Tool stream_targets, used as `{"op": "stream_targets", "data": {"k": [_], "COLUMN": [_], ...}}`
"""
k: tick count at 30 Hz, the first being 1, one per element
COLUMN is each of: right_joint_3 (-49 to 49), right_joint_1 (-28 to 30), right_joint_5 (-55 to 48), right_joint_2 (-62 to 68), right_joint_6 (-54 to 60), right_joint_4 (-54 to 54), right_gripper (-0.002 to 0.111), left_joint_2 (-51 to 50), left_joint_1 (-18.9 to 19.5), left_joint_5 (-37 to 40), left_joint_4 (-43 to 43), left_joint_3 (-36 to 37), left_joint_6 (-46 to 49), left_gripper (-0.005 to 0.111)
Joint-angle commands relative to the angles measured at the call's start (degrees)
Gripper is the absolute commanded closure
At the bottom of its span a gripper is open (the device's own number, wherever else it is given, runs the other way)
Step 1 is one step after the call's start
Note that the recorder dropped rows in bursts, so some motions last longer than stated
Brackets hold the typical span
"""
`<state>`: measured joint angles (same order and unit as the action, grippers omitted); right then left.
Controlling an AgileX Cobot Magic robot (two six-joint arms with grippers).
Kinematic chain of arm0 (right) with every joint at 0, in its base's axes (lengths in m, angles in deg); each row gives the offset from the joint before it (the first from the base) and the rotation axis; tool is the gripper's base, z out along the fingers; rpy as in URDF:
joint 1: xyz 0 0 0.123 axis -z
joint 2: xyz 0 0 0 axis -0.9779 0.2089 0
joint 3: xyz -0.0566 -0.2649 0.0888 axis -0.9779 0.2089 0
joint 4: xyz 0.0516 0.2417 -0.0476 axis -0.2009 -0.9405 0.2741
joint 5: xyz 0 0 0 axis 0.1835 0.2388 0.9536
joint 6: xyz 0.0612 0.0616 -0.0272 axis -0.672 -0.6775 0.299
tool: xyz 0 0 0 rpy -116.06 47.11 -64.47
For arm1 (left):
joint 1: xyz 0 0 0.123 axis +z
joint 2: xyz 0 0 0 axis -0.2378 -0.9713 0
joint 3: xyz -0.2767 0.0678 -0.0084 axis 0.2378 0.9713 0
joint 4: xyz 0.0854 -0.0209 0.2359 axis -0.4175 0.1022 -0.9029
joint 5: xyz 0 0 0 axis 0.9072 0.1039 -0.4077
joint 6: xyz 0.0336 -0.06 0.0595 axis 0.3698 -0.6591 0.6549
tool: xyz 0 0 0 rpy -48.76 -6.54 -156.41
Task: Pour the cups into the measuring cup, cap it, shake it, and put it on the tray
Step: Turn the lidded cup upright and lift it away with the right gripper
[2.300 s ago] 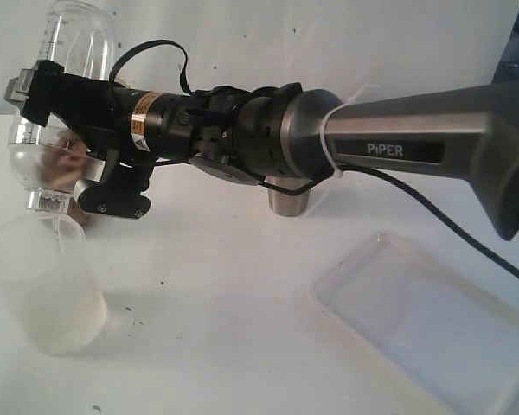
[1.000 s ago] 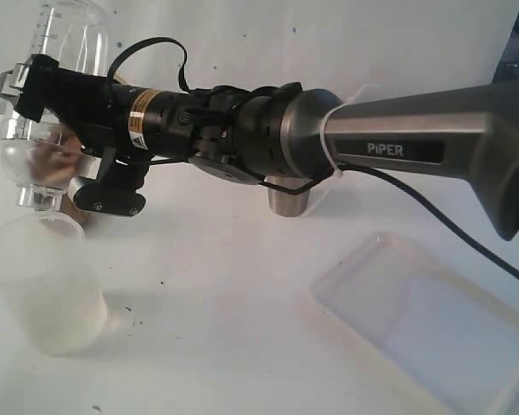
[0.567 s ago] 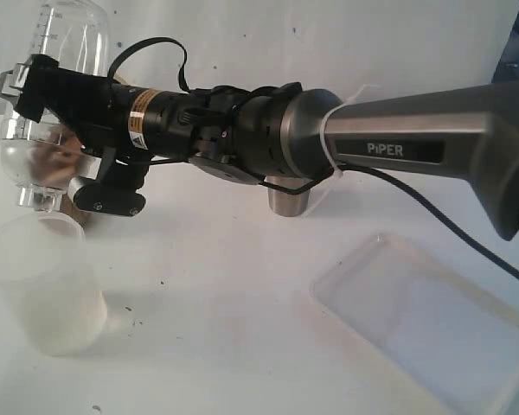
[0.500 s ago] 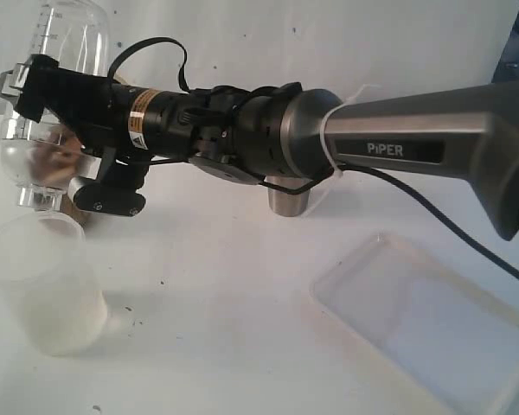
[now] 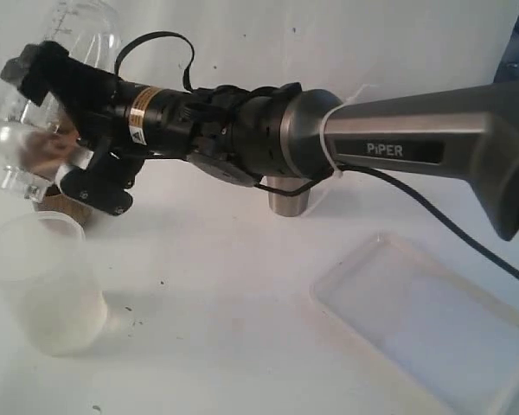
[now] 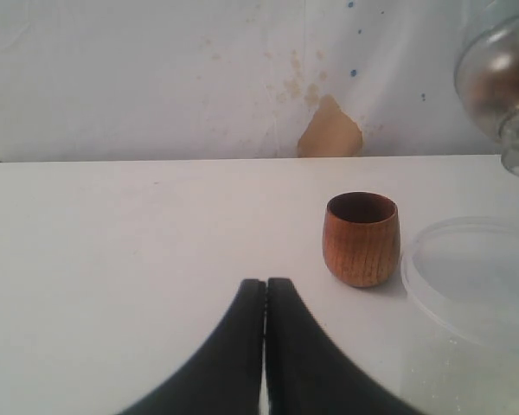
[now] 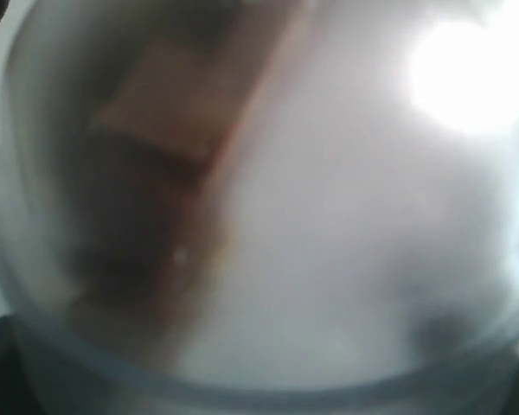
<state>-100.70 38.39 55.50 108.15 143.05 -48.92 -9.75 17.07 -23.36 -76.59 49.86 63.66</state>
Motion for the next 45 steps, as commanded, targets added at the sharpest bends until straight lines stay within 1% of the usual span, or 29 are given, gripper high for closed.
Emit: {"op": "stream_targets", "data": {"k": [1,2,4,7,8,11,13,15,17,40,41,43,44,45], "right_joint_3": [-0.7,-0.6,-0.5,-0.5,-0.5,-0.5,-0.5,-0.5,-0.5,-0.5,-0.5,-0.5,-0.5,-0.4], "right_joint_1": [-0.1,-0.1,-0.1,-0.1,0.1,0.2,0.2,0.2,0.2,0.2,0.2,0.2,0.2,0.2], "right_joint_5": [4.8,6.5,8.3,9.3,9.3,8.9,8.7,8.7,8.7,9.0,5.5,-5.4,-13.0,-17.5], "right_joint_2": [-0.9,-0.9,-0.9,-0.9,-0.9,-0.9,-0.9,-0.9,-0.9,-1.1,-1.8,-3.8,-5.4,-6.6], "right_joint_6": [-14.6,-20.1,-30.2,-50.6,-60.5,-80.2,-88.4,-93.1,-94.4,-95.3,-94.7,-88.8,-84.3,-81.6], "right_joint_4": [-14.6,-20.0,-27.3,-36.4,-40.5,-48.0,-49.0,-49.0,-49.0,-49.0,-48.1,-45.3,-44.0,-43.9], "right_gripper": [0.108,0.108,0.108,0.108,0.108,0.108,0.108,0.108,0.108,0.108,0.108,0.108,0.108,0.108], "left_joint_2": [0.3,0.3,0.3,0.3,0.3,0.3,0.3,0.3,0.3,0.3,0.3,0.3,0.3,0.3], "left_joint_1": [0.0,0.0,0.0,0.0,0.0,0.0,0.0,0.0,0.0,0.0,0.0,0.0,0.0,0.0], "left_joint_5": [-0.6,-0.6,-0.6,-0.6,-0.6,-0.6,-0.6,-0.6,-0.6,-0.6,-0.6,-0.6,-0.6,-0.6], "left_joint_4": [0.3,0.3,0.3,0.3,0.3,0.3,0.3,0.3,0.3,0.3,0.3,0.3,0.3,0.3], "left_joint_3": [0.2,0.2,0.2,0.2,0.2,0.2,0.2,0.2,0.2,0.2,0.2,0.2,0.2,0.2], "left_joint_6": [-0.2,-0.2,-0.2,-0.2,-0.2,-0.2,-0.2,-0.2,-0.2,-0.2,-0.2,-0.2,-0.2,-0.2], "left_gripper": [0.106,0.106,0.106,0.106,0.106,0.106,0.106,0.106,0.106,0.106,0.106,0.106,0.106,0.106]}}
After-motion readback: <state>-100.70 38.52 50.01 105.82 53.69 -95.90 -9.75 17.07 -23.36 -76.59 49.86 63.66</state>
